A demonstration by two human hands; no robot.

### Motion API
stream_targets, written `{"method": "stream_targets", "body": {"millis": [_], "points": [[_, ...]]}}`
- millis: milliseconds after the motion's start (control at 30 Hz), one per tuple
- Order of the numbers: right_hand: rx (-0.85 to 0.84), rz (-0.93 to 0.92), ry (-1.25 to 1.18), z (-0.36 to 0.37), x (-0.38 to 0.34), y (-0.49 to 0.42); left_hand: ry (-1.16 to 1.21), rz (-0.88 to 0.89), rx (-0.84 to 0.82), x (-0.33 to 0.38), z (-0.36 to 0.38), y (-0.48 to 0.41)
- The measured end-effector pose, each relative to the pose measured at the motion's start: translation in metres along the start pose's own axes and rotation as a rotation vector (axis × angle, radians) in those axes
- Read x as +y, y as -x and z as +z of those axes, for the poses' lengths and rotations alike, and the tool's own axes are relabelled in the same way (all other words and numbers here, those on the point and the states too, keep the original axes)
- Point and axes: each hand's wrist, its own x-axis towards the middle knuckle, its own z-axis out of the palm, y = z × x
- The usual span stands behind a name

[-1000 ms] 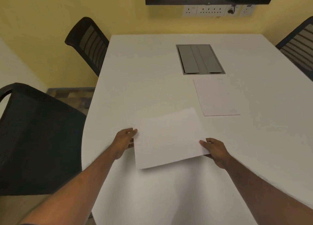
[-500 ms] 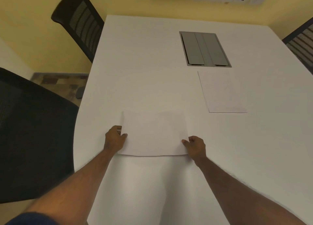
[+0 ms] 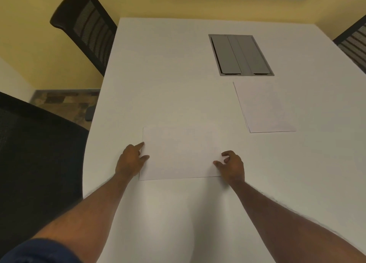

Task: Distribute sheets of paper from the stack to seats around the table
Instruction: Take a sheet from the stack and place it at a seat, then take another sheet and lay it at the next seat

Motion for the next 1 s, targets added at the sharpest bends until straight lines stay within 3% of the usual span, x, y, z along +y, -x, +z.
{"method": "stream_targets", "body": {"millis": [367,533,800,1000], "points": [[0.006,-0.008,-0.027,-0.003,0.008,-0.009,-0.048,0.042,-0.010,0.000,0.000,-0.003],[0.146,-0.025,-0.114,-0.036,0.009,-0.017,-0.010,0.057,0.183,0.020,-0.002,-0.001],[0.289,-0.095,-0.048,-0.118,0.024,-0.065,-0.072,0.316,0.209,0.135,0.027,-0.004],[0.299,-0.079,-0.019,-0.170,0.045,-0.102,-0.059,0.468,0.054,0.233,0.077,-0.013]]}}
